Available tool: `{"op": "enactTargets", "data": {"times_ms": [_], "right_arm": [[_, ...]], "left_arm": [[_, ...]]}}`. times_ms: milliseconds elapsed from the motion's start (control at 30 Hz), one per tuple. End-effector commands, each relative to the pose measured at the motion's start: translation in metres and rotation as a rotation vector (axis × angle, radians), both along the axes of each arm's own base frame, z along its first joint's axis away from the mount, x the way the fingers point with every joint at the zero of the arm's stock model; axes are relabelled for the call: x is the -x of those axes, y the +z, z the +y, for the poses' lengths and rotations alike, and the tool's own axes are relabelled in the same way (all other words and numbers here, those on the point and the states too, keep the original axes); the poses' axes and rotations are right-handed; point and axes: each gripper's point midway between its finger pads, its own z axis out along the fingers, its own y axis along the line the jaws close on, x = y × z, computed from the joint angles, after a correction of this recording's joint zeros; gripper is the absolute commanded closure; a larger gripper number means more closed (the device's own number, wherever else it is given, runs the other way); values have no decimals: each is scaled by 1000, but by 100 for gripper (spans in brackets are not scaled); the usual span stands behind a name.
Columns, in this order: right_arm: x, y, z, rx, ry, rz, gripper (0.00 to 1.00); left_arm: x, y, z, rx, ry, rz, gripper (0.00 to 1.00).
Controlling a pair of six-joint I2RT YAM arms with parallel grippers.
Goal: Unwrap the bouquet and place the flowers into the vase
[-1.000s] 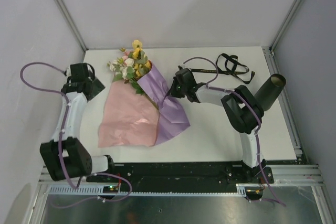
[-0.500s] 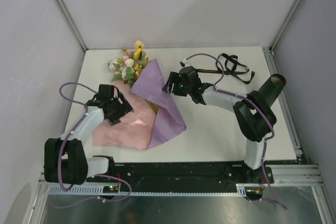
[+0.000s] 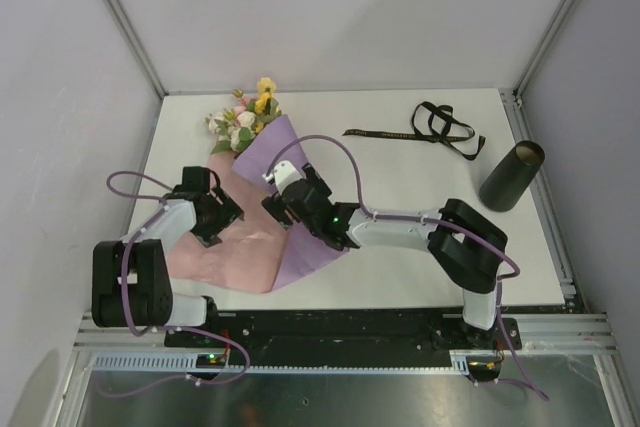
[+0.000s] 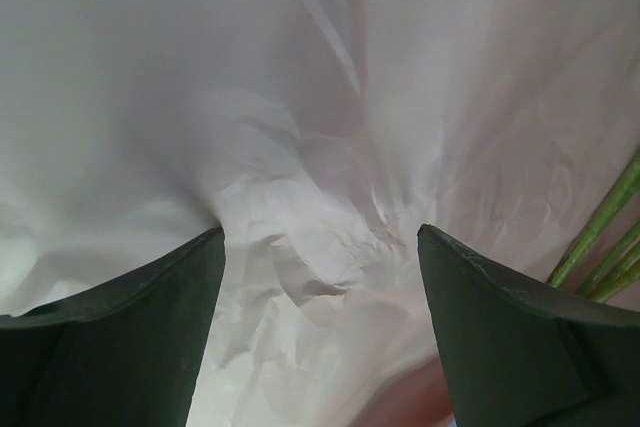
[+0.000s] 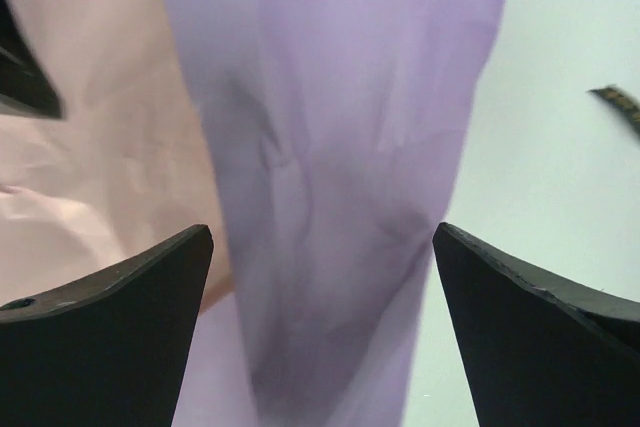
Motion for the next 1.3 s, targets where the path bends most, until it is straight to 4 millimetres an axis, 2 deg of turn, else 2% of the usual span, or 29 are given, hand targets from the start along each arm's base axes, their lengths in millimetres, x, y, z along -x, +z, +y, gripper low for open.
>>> {"op": "enactTargets", "data": {"times_ms": [0,167,267,333,433,600,767,833,933,1100,1167,1267], "right_arm": [[-38,34,-25,126,-185,-254,1],[-66,29,-50,157,-328,-253,1],[-83,19,-71,80,-405,-148,5],[-89,7,-93,29,-468,-40,11],[-93,-11,-128,-41,-573,88,16],[-89,-35,-178,-65,-738,212,14],[-82,-44,-204,-74,-832,297,13],[-79,-38,-212,-80,-847,310,13],[-75,-16,-218,-105,-835,310,13],[-65,27,-220,-176,-788,294,12],[-62,41,-212,-219,-748,292,11],[-60,58,-179,-300,-594,311,11]], "left_arm": [[10,-16,29,-84,77,59,16],[5,-16,36,-71,116,68,17],[1,-12,40,-74,133,59,16],[-2,-11,42,-80,139,57,16],[-2,-11,44,-83,146,64,16],[-1,-14,45,-70,164,77,16],[-7,-6,43,-41,173,49,15],[-11,2,43,-36,173,28,15],[-19,18,44,-42,163,-20,15],[-39,64,49,-77,106,-162,15],[-44,81,49,-90,72,-215,15],[-47,100,42,-81,11,-278,14]]}}
